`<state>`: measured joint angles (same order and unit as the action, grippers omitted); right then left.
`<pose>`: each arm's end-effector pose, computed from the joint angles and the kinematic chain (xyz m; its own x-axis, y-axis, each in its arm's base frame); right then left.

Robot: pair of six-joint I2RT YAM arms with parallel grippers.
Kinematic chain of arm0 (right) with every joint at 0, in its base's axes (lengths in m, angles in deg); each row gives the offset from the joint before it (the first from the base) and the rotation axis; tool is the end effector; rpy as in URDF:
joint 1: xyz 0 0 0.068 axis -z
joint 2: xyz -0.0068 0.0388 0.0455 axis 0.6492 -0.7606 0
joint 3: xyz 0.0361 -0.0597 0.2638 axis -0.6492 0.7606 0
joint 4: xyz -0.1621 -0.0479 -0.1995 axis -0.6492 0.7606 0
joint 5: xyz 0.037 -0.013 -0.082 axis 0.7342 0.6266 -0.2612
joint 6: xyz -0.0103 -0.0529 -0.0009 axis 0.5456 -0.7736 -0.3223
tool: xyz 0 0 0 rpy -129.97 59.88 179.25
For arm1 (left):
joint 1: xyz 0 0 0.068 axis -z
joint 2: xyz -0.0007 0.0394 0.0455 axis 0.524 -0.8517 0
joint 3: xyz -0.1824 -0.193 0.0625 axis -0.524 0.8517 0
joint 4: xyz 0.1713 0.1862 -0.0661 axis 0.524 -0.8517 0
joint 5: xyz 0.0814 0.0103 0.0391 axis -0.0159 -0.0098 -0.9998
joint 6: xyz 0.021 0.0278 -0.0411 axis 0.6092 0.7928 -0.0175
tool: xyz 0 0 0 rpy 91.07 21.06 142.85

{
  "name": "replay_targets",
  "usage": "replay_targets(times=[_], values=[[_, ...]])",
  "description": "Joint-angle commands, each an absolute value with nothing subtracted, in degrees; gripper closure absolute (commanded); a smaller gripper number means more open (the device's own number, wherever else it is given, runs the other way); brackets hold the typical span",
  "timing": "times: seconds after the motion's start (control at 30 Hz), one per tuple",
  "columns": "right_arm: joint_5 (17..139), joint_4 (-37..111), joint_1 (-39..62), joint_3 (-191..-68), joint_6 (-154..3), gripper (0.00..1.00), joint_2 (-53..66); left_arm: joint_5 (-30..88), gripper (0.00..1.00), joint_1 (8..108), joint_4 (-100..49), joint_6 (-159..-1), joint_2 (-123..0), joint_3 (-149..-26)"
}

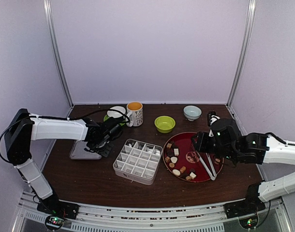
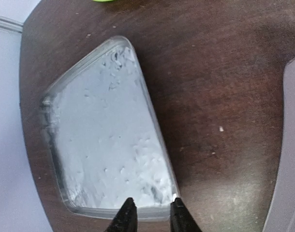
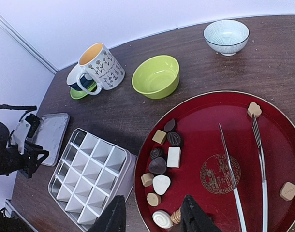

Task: Pack the chocolate
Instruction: Put down the box lid at the corner of the board.

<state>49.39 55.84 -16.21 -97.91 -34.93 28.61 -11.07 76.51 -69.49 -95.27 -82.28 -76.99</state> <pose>0.1339 0.1805 0.2736 -0.6634 0.2354 -0.7103 -0.1919 0.8640 0.4655 0.2324 -0.2050 0.1868 -0.8417 0.3002 -0.4488 0.1447 0.9262 0.3482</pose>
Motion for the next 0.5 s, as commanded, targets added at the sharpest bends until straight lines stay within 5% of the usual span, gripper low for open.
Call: replay_targets(times=[0.0,0.47], values=[[49.3,55.6,-15.6,-97.6,-34.5,0.60,29.8,-1.2,0.71,76.5,-60.5,-98.1,-82.2,-74.9],[56.5,58.6,-14.7,-100.5,-35.7,0.52,24.1,13.1,0.68,76.5,-51.7,-100.2,-78.5,-70.5]])
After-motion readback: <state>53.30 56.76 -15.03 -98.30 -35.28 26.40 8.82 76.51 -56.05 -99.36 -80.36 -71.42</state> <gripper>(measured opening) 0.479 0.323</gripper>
